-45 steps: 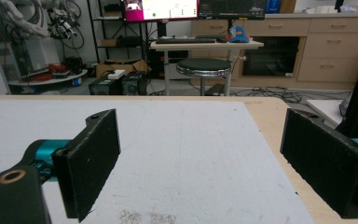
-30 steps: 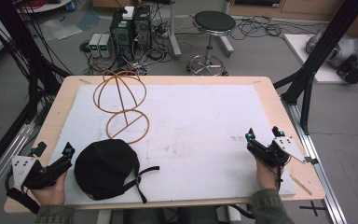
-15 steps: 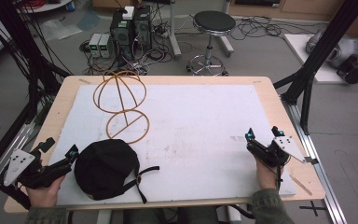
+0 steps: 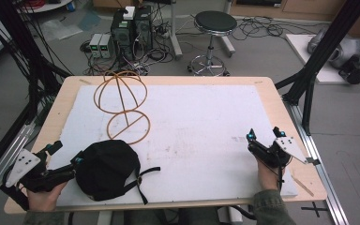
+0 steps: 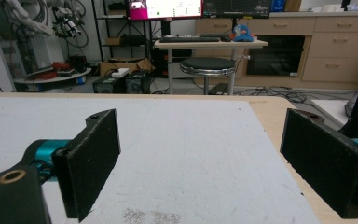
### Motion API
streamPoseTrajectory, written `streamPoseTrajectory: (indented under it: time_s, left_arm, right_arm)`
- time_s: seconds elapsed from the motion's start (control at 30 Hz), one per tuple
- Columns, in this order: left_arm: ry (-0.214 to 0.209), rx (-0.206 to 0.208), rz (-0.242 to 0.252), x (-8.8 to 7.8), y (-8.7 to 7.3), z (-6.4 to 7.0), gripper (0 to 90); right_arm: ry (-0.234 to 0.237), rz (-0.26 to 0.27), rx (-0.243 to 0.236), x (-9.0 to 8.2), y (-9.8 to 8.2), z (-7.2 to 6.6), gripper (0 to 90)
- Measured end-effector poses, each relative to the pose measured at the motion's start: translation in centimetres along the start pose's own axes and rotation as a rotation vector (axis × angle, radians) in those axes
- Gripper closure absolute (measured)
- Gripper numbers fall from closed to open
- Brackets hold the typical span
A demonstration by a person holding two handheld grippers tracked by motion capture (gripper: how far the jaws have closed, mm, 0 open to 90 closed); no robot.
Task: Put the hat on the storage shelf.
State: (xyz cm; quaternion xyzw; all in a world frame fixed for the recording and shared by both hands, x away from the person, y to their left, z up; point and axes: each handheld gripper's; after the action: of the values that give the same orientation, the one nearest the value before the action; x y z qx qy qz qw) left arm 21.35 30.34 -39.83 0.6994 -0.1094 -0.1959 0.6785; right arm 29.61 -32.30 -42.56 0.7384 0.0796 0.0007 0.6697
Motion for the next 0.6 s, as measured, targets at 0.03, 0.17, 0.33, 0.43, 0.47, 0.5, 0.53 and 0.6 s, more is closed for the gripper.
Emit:
streamPoseTrajectory:
  time_s: [0.03,0.17,0.33,0.43,0.47,0.5,0.53,0.6]
  left_arm:
    - [-0.015,0.008,-0.011,0.05,0.03,0.03,14.0]
    - [-0.071,0.029,-0.060,0.47,-0.01,0.36,14.0]
    - [-0.081,0.045,-0.086,0.70,-0.17,0.62,14.0]
    - [-0.073,0.046,-0.093,0.69,-0.35,0.70,14.0]
    - [-0.075,0.048,-0.096,0.68,-0.47,0.70,14.0]
    - [-0.077,0.049,-0.101,0.65,-0.57,0.71,14.0]
    - [-0.081,0.049,-0.110,0.65,-0.74,0.75,14.0]
    - [-0.086,0.053,-0.120,0.65,-0.92,0.87,14.0]
  right_arm:
    - [0.000,0.000,-0.002,0.02,-0.01,-0.01,11.1]
    - [0.001,-0.001,-0.004,0.03,-0.01,0.02,11.1]
    - [0.000,0.000,-0.002,0.01,-0.01,0.01,11.1]
    - [0.002,-0.003,-0.002,-0.01,-0.03,0.04,11.1]
    - [0.002,-0.003,-0.002,-0.01,-0.03,0.04,11.1]
    - [-0.001,-0.003,0.002,-0.02,-0.05,0.04,11.1]
    - [-0.001,-0.004,0.002,-0.01,-0.06,0.04,11.1]
    - [-0.001,-0.006,-0.001,0.01,-0.10,0.05,11.1]
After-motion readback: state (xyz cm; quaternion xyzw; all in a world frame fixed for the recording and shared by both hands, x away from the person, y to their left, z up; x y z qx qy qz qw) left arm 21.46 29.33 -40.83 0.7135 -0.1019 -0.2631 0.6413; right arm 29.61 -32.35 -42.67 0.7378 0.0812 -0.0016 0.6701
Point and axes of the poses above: each handheld gripper's, and its own axes: x roughly forward along the jaws, y roughly out of its top, z roughly to its right, and after that the axes turned 4 degrees about x, right-handed
